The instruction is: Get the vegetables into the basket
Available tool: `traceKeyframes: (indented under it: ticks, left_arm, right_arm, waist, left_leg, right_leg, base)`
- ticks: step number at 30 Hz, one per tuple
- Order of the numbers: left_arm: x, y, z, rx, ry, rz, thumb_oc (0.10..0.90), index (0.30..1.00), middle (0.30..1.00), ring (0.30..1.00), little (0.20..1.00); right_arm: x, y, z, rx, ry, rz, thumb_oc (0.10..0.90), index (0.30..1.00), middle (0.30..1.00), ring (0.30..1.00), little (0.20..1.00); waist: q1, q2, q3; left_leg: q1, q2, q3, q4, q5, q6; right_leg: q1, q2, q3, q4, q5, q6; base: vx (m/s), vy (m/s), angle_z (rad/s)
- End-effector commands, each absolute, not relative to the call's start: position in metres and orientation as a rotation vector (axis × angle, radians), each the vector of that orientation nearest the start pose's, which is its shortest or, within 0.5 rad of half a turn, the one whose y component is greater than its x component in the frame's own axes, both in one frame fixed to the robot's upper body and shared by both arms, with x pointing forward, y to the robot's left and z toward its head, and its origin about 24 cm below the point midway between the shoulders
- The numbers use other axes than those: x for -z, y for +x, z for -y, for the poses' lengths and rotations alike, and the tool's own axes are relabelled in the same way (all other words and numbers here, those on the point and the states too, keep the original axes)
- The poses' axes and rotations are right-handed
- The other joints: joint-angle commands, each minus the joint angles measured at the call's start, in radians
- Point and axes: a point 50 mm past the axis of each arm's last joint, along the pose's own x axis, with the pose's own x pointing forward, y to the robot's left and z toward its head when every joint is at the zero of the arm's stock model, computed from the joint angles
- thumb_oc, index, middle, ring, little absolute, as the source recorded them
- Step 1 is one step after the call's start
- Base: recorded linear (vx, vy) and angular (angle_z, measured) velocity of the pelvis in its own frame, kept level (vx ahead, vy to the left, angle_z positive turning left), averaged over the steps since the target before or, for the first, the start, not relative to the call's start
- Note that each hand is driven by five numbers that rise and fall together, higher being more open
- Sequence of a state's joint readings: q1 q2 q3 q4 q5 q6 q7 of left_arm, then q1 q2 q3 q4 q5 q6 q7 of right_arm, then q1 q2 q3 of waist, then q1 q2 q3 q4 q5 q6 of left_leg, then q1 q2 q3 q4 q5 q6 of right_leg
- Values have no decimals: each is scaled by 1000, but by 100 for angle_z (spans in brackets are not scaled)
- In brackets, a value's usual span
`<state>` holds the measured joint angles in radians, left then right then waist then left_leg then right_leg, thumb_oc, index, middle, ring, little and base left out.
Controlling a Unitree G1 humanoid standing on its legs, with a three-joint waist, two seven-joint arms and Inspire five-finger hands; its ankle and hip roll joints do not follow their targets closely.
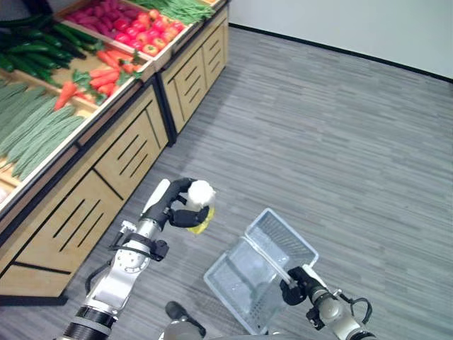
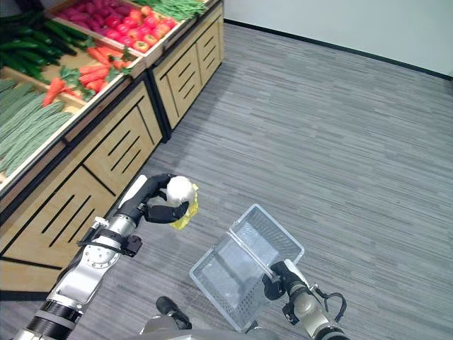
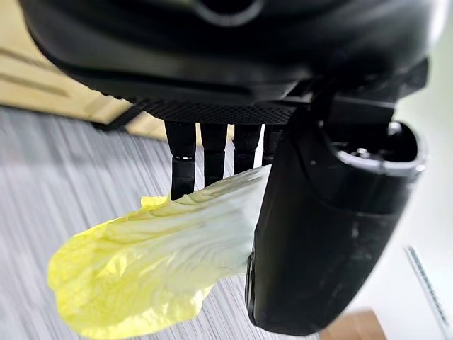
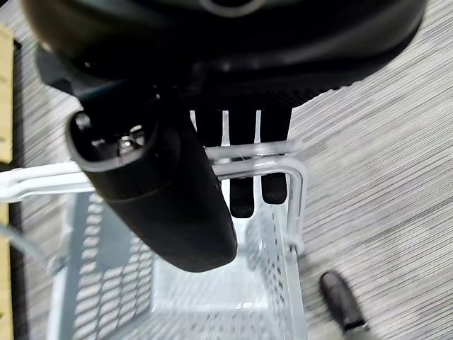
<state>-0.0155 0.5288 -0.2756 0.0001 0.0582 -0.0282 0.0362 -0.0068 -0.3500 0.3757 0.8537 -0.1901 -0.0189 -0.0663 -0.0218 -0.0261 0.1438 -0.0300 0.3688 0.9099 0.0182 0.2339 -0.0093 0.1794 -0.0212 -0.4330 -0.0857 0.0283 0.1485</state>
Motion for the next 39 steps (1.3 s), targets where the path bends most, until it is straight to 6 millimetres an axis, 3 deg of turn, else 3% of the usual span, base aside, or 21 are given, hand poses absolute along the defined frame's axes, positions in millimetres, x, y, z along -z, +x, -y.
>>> traceKeyframes:
  ticks: [1,3,5,6,7,8,11,12,14,17,24,29,35,39]
  left_arm:
    - [-110,268,-171,233,586,326,400,300,300,300,300]
    - [-109,268,-169,239,579,325,400,300,300,300,300]
    - [-109,269,-170,232,570,322,400,300,300,300,300]
    - [-108,269,-172,221,567,318,400,300,300,300,300]
    - [-105,268,-179,188,565,309,400,300,300,300,300]
    - [-103,267,-180,183,565,301,400,300,300,300,300]
    - [-98,260,-187,166,560,289,400,300,300,300,300]
    - [-98,259,-188,165,558,289,400,300,300,300,300]
    - [-100,257,-187,184,561,295,400,300,300,300,300]
    - [-102,260,-179,215,551,309,400,300,300,300,300]
    - [-97,260,-174,255,591,291,400,300,300,300,300]
    - [-61,259,-178,281,630,113,400,300,300,300,300]
    - [-44,262,-174,300,669,34,400,300,300,300,300]
    - [-31,268,-173,291,758,-14,400,300,300,300,300]
  right_arm:
    - [98,192,236,-131,-733,-681,400,300,300,300,300]
    - [98,191,238,-124,-736,-684,400,300,300,300,300]
    - [96,195,239,-124,-744,-672,400,300,300,300,300]
    - [95,198,238,-130,-749,-666,400,300,300,300,300]
    - [94,204,233,-153,-758,-652,400,300,300,300,300]
    - [95,204,230,-161,-748,-655,400,300,300,300,300]
    - [93,210,223,-185,-733,-633,400,300,300,300,300]
    - [93,212,223,-190,-731,-630,400,300,300,300,300]
    - [92,210,225,-185,-727,-634,400,300,300,300,300]
    - [93,207,230,-154,-726,-650,400,300,300,300,300]
    - [95,205,230,-134,-709,-662,400,300,300,300,300]
    - [88,213,234,-108,-726,-645,400,300,300,300,300]
    - [73,229,234,-85,-731,-582,400,300,300,300,300]
    - [53,251,222,-98,-747,-479,400,300,300,300,300]
  waist:
    - [0,11,9]
    - [-4,11,13]
    - [10,-4,28]
    - [23,-12,34]
    - [58,-18,43]
    - [65,-24,43]
    - [96,-40,41]
    - [92,-37,36]
    - [65,-24,20]
    - [33,5,-3]
    - [17,3,-18]
    - [17,-7,-36]
    - [13,-4,-48]
    - [12,-1,-62]
  left_leg:
    - [4,58,-15,-62,151,-209]
    - [2,62,-30,-53,146,-213]
    - [-33,32,-148,-10,99,-210]
    - [-55,5,-239,8,63,-199]
    - [-86,-46,-404,40,16,-158]
    - [-83,-65,-470,36,-9,-155]
    - [-76,-175,-756,63,-110,-129]
    - [-67,-189,-787,52,-126,-126]
    - [-32,-183,-745,13,-125,-127]
    - [29,-210,-699,-89,-121,-117]
    - [60,-239,-662,-101,-148,-102]
    - [82,-264,-646,-106,-171,-86]
    - [83,-272,-650,-106,-176,-82]
    - [98,-275,-647,-106,-186,-79]
  right_leg:
    - [-25,-47,6,142,-120,-15]
    - [-27,-44,20,135,-117,-15]
    - [-32,-52,54,127,-109,-11]
    - [-41,-62,77,123,-96,-6]
    - [-63,-71,124,120,-65,-8]
    - [-69,-77,159,116,-55,-5]
    - [-87,-82,296,91,-22,-3]
    - [-99,-83,321,89,-13,0]
    - [-106,-89,342,78,-6,5]
    - [-138,-114,363,65,13,20]
    - [-136,-146,381,63,22,42]
    - [-135,-171,389,63,38,61]
    - [-129,-179,374,58,37,63]
    - [-123,-180,379,53,39,65]
  base:
    - [-107,-109,-1]
    - [-72,-88,-11]
    - [-30,-23,-34]
    - [-55,29,-71]
    - [-35,33,-105]
    - [-13,27,-144]
    - [58,55,-173]
    - [39,112,-106]
    - [22,162,-99]
    - [12,246,-54]
    - [47,147,-10]
    - [31,97,-4]
    - [12,28,-3]
    - [43,8,-1]
